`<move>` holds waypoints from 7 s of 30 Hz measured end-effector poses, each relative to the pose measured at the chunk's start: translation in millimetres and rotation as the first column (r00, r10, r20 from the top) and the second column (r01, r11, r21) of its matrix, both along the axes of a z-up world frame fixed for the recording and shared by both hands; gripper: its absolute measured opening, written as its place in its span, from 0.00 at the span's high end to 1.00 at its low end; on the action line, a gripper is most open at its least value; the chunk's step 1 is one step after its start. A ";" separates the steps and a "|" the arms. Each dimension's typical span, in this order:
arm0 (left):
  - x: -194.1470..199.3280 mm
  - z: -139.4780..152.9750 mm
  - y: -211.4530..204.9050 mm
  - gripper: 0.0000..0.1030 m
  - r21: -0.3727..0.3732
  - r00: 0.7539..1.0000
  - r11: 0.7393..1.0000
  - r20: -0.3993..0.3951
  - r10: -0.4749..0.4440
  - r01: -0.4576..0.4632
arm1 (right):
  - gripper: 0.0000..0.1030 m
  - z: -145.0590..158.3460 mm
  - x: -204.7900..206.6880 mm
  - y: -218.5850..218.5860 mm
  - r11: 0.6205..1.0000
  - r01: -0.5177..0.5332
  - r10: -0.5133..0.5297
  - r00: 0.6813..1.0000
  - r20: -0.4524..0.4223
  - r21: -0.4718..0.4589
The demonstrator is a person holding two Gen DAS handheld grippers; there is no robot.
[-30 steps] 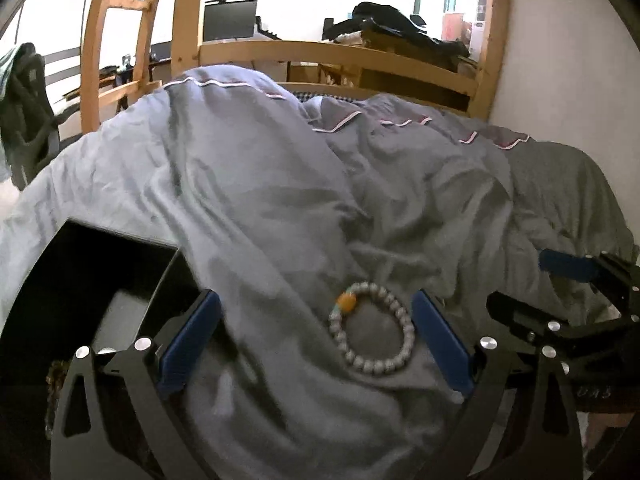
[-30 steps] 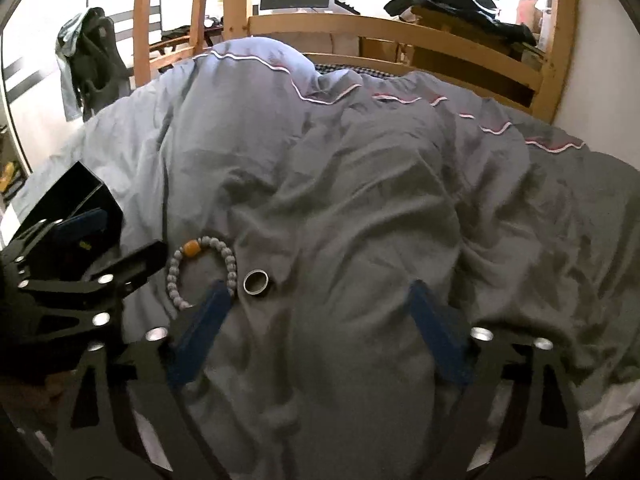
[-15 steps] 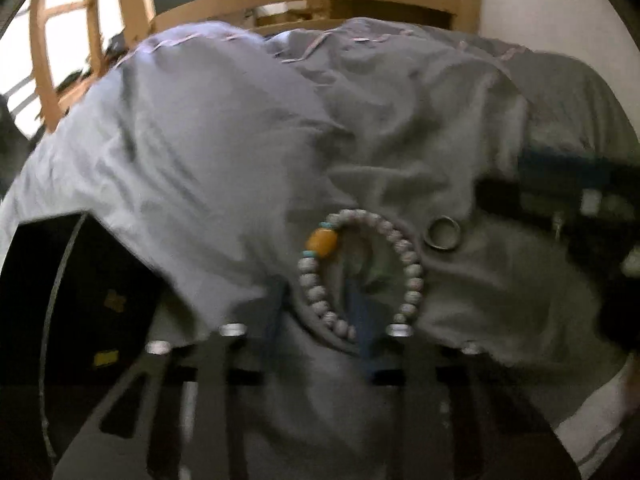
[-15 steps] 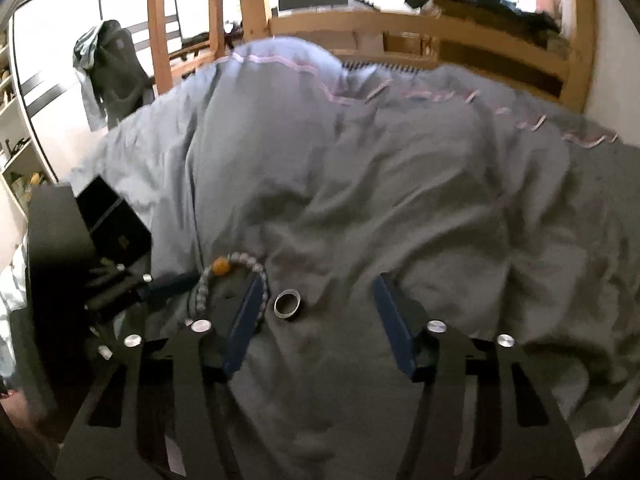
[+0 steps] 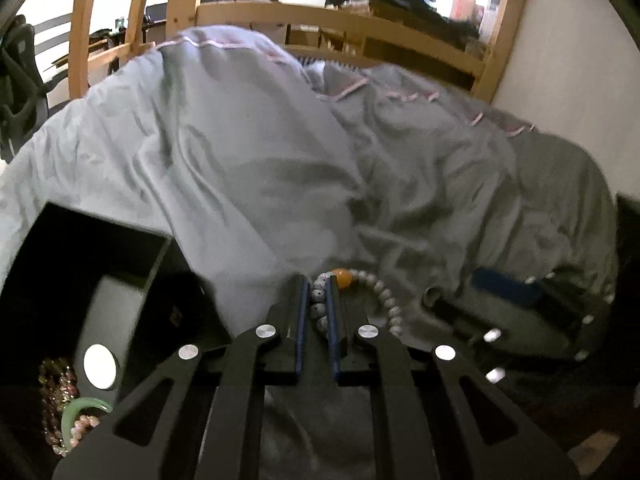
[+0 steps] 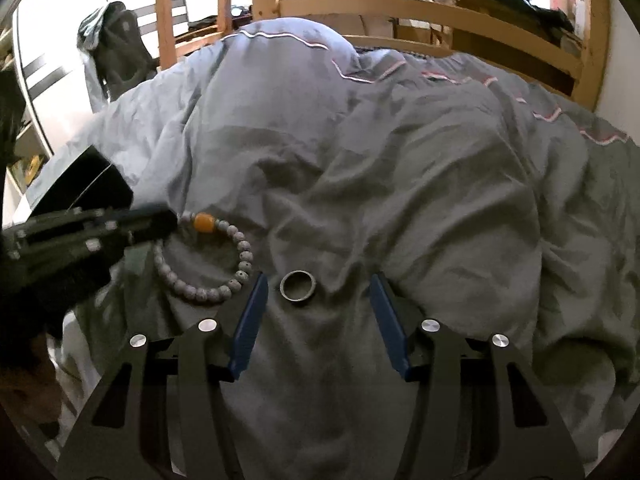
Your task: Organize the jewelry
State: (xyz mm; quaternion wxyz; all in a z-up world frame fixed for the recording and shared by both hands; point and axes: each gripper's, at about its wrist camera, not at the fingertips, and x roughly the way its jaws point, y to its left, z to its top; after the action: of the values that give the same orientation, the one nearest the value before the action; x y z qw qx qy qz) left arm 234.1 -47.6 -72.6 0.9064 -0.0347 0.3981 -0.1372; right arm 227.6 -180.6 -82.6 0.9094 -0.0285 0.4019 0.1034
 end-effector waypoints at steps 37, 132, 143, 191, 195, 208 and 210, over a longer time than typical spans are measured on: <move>-1.1 -37.8 -34.3 0.75 0.208 0.985 0.964 -0.078 -0.154 0.167 | 0.80 -7.5 9.4 -7.1 0.995 0.085 -0.084 0.996 -0.017 0.056; -90.0 89.9 174.7 0.92 0.064 0.985 0.987 0.097 0.141 -0.148 | 0.80 82.2 -72.8 148.0 0.962 -0.265 0.253 0.955 0.156 0.061; -73.8 65.7 179.7 0.92 0.064 0.990 0.988 0.018 0.143 -0.144 | 0.80 61.6 -69.3 178.7 0.930 -0.358 0.347 0.930 0.124 0.081; -223.1 100.7 180.6 0.06 0.136 0.930 0.934 0.218 0.297 -0.330 | 0.04 114.9 -183.7 139.7 0.975 -0.215 0.207 0.972 0.111 0.056; -220.4 98.9 185.2 0.06 0.127 0.929 0.931 0.199 0.313 -0.341 | 0.04 113.7 -181.8 134.3 0.976 -0.202 0.193 0.975 0.113 0.075; -215.1 92.3 164.9 0.06 0.221 0.946 0.929 0.198 0.256 -0.297 | 0.04 107.2 -176.0 127.0 0.979 -0.178 0.168 0.981 0.102 0.099; -215.2 92.2 162.1 0.06 0.234 0.947 0.927 0.201 0.249 -0.293 | 0.04 106.2 -175.0 126.8 0.978 -0.180 0.171 0.981 0.097 0.100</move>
State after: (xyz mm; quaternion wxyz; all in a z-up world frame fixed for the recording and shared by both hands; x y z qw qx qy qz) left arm 18.9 114.6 19.6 0.9435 0.0418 0.3263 0.0409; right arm 52.6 -53.8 23.5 0.9136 -0.0190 0.3514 0.2037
